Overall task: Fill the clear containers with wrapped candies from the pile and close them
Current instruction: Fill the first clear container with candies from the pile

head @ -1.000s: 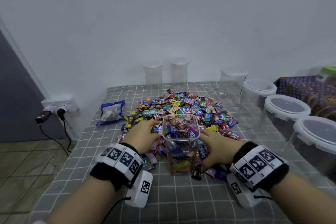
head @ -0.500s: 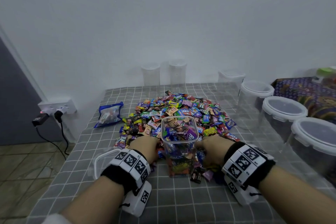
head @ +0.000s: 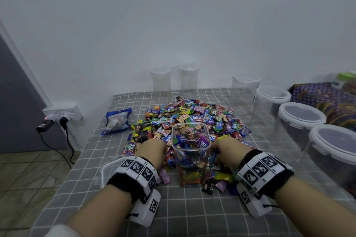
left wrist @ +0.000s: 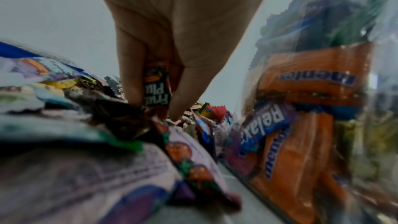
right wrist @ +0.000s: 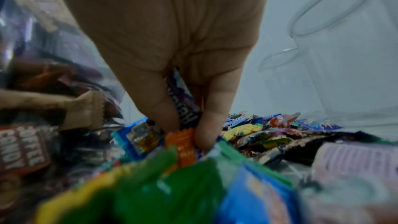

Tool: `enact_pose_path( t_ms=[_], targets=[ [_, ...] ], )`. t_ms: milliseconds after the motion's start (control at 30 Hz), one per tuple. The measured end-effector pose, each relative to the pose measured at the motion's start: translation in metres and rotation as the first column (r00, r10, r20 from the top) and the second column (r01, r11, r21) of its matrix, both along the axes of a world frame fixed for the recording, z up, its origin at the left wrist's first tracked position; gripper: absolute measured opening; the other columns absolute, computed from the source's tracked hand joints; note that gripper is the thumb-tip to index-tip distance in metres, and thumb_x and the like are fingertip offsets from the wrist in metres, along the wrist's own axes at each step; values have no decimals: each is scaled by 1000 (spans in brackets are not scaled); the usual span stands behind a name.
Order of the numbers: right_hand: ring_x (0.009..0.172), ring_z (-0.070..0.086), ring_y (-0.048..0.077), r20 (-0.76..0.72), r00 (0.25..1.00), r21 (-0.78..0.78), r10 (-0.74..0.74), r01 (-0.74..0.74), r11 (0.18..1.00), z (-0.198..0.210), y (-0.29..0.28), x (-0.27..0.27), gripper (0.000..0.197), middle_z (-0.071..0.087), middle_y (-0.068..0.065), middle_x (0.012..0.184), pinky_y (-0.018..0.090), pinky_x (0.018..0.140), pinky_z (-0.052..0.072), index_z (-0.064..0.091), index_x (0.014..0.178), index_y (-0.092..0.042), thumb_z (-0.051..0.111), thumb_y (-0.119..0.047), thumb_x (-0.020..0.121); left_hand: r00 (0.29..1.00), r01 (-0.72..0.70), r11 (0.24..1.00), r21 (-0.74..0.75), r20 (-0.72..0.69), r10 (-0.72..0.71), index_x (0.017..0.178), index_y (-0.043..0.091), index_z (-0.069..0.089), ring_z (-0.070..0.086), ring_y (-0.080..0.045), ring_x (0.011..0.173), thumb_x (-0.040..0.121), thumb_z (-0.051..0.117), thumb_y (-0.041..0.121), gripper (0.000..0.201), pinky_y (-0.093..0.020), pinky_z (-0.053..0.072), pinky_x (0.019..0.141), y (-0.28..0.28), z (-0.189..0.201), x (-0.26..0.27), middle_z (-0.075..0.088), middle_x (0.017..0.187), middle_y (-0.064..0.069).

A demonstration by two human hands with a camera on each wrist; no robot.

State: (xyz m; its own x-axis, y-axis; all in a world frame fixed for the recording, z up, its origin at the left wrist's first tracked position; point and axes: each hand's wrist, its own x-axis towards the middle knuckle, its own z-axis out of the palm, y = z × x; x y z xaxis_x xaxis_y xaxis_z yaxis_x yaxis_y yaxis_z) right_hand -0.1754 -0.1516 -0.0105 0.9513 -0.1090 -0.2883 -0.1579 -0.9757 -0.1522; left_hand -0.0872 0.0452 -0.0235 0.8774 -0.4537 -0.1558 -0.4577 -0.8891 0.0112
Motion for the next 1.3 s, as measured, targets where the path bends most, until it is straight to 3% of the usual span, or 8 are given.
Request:
enact_pose_path(
  t_ms=[100,267,400,500,767,867,1167,1300],
  targets=[
    [103,59,24,69,997,25,-25,23,999,6,-2,-3,29,64,8,111,30,85,48,64,110,-14,45,-5,89,999,3,1000,-5,-47,-3,62,21,40,60,-28,97,90,56,22,32,-50,42,99,2,-2,2,52,72,3],
    [98,58,23,130,990,44,-58,52,998,13,-5,-4,23,65,8,106,25,74,42,64,104,-14,47,-7,89,985,30,1000,-10,-167,-31,113,23,62,58,-23,106,84,64,32,30,-46,40,102,7,-4,9,64,110,-1],
    [86,53,18,184,978,78,-98,85,993,19,-6,-4,24,65,6,104,23,70,38,64,104,-15,46,-6,90,990,53,998,19,-129,-50,81,23,56,58,-24,104,86,61,23,7,-47,40,102,4,-3,9,57,87,2],
    [95,57,21,239,963,107,-124,100,989,25,-5,-4,25,65,7,106,23,71,37,64,105,-13,46,-6,89,995,15,1000,7,-95,-14,62,25,40,59,-25,95,89,55,15,32,-47,41,100,4,-3,9,45,68,6],
    [89,56,25,465,856,248,-225,118,962,52,-5,-9,24,66,10,97,29,71,40,67,101,-11,50,-5,86,995,-9,977,-215,-95,-12,79,22,59,62,-22,93,90,54,15,13,-33,50,82,13,-2,11,68,98,-4],
    [80,56,23,528,813,302,-247,91,949,62,-2,-11,24,64,6,84,32,69,43,68,97,-11,49,-3,85,981,-63,966,-250,-192,14,97,19,67,61,-22,98,93,52,26,16,-39,45,95,12,-3,13,67,103,-2],
    [85,63,23,669,706,361,-234,-34,932,84,17,-19,23,69,5,84,36,80,49,70,97,-12,52,-5,85,988,17,983,-182,-146,-44,97,9,69,51,-15,80,91,57,16,15,-23,37,71,0,-6,8,52,70,8],
    [92,62,19,681,713,362,-167,-129,923,88,32,-22,22,69,2,94,31,84,46,70,100,-12,54,-5,86,977,16,975,-223,-203,-62,100,11,67,52,-15,81,89,62,25,19,-25,41,71,0,-9,10,63,94,-4]
  ],
)
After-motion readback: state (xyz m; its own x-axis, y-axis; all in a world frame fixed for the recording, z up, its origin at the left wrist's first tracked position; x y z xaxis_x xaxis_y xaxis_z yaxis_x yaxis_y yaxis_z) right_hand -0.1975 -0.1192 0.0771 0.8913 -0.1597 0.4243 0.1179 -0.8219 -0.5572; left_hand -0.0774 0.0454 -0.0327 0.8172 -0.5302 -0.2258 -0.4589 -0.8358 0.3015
